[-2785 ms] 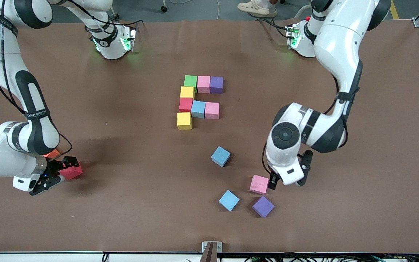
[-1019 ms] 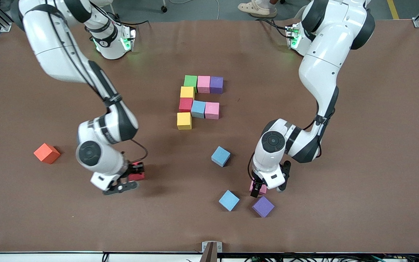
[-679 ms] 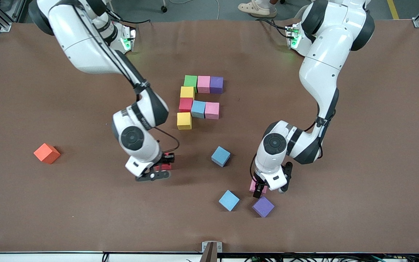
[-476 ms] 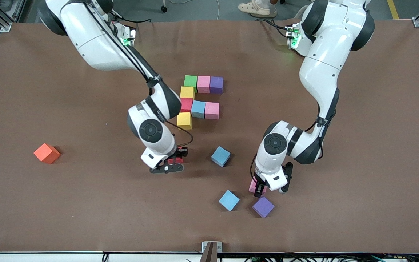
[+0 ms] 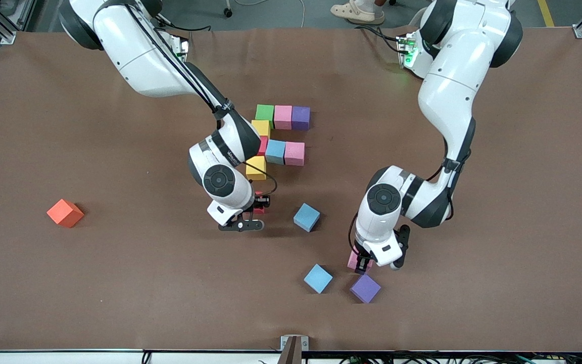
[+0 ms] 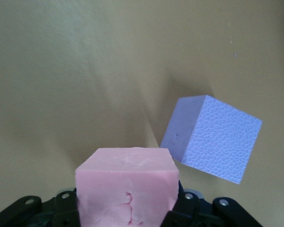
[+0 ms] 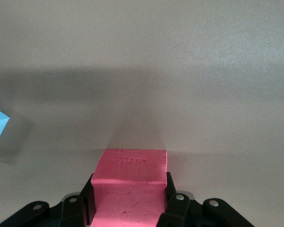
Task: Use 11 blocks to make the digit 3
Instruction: 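Carry the red cube with the right gripper while the left gripper lifts pink, then place red below yellow with the right gripper while the left gripper carries pink, then release red and withdraw the right gripper while the left gripper lowers pink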
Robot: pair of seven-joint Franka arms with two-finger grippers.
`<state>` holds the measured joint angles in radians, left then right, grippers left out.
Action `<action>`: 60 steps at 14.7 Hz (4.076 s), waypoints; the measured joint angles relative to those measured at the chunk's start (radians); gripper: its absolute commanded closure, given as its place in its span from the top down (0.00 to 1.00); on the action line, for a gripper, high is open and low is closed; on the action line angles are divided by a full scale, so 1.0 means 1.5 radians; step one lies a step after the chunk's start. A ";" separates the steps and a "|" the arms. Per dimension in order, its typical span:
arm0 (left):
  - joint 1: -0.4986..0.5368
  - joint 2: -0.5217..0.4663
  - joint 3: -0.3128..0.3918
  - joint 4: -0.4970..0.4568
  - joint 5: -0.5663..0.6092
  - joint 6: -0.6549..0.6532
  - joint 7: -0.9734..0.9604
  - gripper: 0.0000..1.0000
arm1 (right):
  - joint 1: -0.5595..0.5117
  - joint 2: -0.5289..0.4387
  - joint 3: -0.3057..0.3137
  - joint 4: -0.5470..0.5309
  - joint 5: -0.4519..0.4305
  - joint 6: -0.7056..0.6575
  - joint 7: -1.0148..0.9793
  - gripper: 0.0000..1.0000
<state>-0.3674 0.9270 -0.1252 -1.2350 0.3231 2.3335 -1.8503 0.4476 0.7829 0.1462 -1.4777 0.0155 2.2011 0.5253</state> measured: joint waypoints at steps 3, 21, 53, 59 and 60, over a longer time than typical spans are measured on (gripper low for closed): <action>-0.001 -0.025 -0.013 0.001 -0.007 -0.094 -0.001 0.22 | 0.000 -0.012 0.000 -0.020 0.000 -0.002 0.000 0.41; -0.092 -0.066 -0.036 0.026 -0.077 -0.129 -0.273 0.22 | 0.014 -0.042 0.001 -0.070 0.034 -0.009 0.004 0.42; -0.194 -0.030 -0.034 0.017 -0.077 -0.090 -0.363 0.22 | 0.010 -0.133 -0.010 -0.054 0.035 -0.092 -0.013 1.00; -0.204 -0.018 -0.033 0.015 -0.077 -0.090 -0.364 0.22 | -0.139 -0.160 -0.034 0.009 0.026 -0.119 -0.044 1.00; -0.209 -0.015 -0.032 0.015 -0.077 -0.090 -0.367 0.22 | -0.170 -0.162 -0.035 0.024 0.023 -0.128 -0.054 1.00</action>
<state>-0.6810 0.9044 -0.1734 -1.2128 0.2071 2.1992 -2.4004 0.1928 0.5400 0.0939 -1.4414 0.0503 2.0096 0.4438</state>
